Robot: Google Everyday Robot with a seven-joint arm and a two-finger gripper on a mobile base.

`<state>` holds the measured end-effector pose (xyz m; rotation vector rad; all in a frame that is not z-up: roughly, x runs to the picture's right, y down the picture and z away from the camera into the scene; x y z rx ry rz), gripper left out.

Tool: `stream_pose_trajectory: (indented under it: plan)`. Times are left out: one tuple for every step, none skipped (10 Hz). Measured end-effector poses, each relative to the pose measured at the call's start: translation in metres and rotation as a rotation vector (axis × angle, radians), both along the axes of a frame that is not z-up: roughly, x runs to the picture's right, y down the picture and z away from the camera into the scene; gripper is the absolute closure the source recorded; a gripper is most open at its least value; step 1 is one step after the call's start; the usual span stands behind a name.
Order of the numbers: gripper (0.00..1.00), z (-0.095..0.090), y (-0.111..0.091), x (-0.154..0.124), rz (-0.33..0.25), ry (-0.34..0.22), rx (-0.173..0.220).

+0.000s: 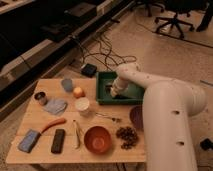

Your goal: Wipe tray with brush

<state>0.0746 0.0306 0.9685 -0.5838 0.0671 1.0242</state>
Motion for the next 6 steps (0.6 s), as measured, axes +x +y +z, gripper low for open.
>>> stream_pose_trajectory:
  plan:
    - [0.91, 0.0, 0.002, 0.005, 0.01, 0.018, -0.006]
    - [0.97, 0.0, 0.003, 0.009, 0.019, 0.033, -0.014]
    - [1.0, 0.0, 0.004, 0.016, 0.029, 0.05, -0.021]
    - [1.0, -0.001, 0.004, 0.023, 0.04, 0.065, -0.025]
    - [1.0, -0.003, 0.0, 0.033, 0.057, 0.077, -0.028]
    - [1.0, -0.005, -0.003, 0.041, 0.08, 0.082, -0.036]
